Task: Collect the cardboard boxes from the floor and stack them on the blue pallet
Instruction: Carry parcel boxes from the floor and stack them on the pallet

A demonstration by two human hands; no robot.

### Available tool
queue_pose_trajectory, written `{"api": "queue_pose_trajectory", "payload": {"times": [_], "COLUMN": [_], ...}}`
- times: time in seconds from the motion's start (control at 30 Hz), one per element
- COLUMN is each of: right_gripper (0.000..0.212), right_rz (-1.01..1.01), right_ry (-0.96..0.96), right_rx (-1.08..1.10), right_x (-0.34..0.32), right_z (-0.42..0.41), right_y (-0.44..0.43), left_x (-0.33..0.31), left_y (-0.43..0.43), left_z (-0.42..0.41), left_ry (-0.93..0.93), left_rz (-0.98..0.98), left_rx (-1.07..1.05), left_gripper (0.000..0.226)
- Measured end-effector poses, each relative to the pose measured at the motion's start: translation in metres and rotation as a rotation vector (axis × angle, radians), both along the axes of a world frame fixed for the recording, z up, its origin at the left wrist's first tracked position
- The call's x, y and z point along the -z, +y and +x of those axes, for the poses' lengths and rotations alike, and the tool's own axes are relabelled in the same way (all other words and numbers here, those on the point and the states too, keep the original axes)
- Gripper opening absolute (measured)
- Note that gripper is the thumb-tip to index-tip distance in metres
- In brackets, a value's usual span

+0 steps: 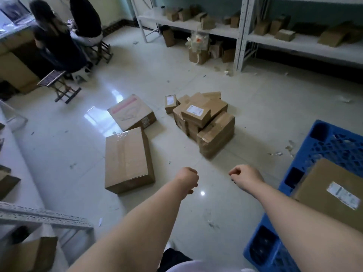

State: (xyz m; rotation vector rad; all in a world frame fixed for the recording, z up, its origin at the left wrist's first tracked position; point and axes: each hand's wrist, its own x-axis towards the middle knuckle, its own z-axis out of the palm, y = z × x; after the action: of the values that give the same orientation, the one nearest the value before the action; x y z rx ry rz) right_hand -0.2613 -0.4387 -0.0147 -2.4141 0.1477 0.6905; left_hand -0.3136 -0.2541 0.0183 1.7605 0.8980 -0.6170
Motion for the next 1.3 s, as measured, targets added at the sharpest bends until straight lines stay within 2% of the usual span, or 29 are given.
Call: {"api": "queue_pose_trajectory", "payload": {"times": [0.1, 0.27, 0.5, 0.6, 0.67, 0.87, 1.03, 1.17, 1.3], "right_gripper": [0.017, 0.021, 0.018, 0.018, 0.018, 0.021, 0.022, 0.022, 0.023], "right_rz": [0.054, 0.072, 0.04, 0.019, 0.018, 0.046, 0.049, 0.058, 0.045], "right_ry": [0.001, 0.046, 0.077, 0.088, 0.087, 0.102, 0.116, 0.132, 0.119], "right_rx": [0.01, 0.031, 0.033, 0.035, 0.032, 0.037, 0.057, 0.074, 0.082], "right_x": [0.002, 0.015, 0.02, 0.02, 0.02, 0.027, 0.037, 0.034, 0.025], "right_z": [0.007, 0.01, 0.018, 0.028, 0.037, 0.069, 0.121, 0.171, 0.226], "right_y": [0.069, 0.171, 0.252, 0.267, 0.275, 0.278, 0.269, 0.258, 0.251], "left_x": [0.0, 0.004, 0.02, 0.027, 0.034, 0.047, 0.045, 0.04, 0.037], "left_y": [0.06, 0.164, 0.269, 0.286, 0.295, 0.295, 0.289, 0.284, 0.28], "left_z": [-0.001, 0.013, 0.025, 0.03, 0.037, 0.069, 0.122, 0.173, 0.221], "left_ry": [0.0, -0.013, 0.003, 0.031, 0.008, 0.041, 0.064, 0.044, 0.012], "left_rz": [-0.022, -0.026, -0.02, -0.055, -0.01, -0.039, -0.032, 0.061, 0.078], "left_rx": [-0.002, 0.008, -0.081, -0.026, -0.056, -0.037, 0.006, 0.005, 0.021], "left_gripper": [0.028, 0.022, 0.028, 0.033, 0.031, 0.034, 0.032, 0.014, 0.016]}}
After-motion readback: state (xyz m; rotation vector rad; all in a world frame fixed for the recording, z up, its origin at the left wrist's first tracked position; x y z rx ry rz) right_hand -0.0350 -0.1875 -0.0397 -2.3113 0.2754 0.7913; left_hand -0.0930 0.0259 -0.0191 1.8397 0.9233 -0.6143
